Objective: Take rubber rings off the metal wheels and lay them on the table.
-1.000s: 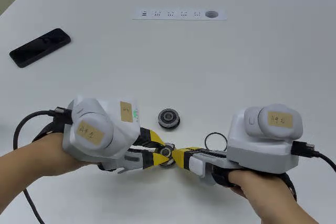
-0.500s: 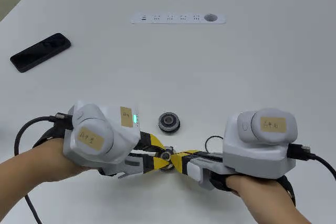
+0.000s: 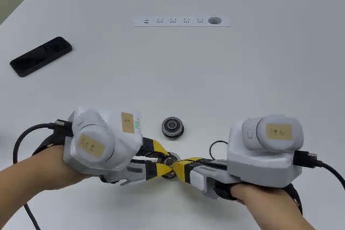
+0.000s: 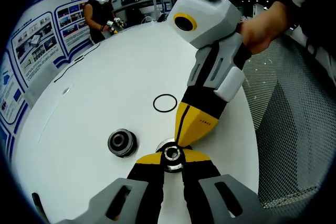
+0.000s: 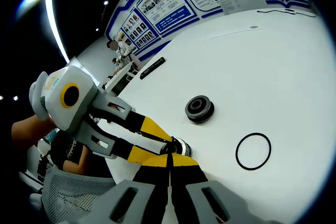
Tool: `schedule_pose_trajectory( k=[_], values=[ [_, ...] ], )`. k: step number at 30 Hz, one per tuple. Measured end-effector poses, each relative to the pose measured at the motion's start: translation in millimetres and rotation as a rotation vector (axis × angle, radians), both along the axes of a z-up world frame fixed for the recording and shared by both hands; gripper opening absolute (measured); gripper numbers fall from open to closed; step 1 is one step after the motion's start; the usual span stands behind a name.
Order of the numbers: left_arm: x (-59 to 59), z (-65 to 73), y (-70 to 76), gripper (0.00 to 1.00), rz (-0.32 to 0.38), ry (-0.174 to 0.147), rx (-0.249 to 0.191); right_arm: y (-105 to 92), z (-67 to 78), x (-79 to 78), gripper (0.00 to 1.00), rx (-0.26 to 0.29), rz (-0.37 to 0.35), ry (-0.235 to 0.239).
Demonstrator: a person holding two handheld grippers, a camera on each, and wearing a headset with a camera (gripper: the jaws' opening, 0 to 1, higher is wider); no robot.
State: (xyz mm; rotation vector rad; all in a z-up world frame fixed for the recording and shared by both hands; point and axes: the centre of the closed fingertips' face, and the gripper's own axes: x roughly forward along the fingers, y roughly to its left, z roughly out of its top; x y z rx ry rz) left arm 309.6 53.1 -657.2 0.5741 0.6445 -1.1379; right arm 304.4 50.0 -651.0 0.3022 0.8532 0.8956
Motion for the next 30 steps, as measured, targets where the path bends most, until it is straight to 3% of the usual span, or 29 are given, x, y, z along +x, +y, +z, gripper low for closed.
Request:
schedule_pose_trajectory(
  k=[9,13,15,20,30],
  values=[
    [-0.4,0.8,-0.2,0.13,0.012,-0.013,0.012,-0.1,3.8,2.1,0.01,0.038,-0.039,0.036],
    [-0.3,1.1,1.5,0.13,0.041,-0.016,-0.023,1.4,5.3,2.7,0.01,0.051,-0.050,0.048],
    [0.0,1.0,2.4,0.14,0.089,0.012,-0.051,1.5,5.8,3.2,0.01,0.056,-0.055,0.055],
    [-3.7,1.8,5.8,0.14,0.092,0.006,-0.039,1.7,6.4,2.9,0.02,0.062,-0.058,0.063],
    [-6.2,16.1,15.4,0.16,0.158,-0.012,-0.089,6.7,7.6,-2.7,0.02,0.088,-0.055,0.093]
  ],
)
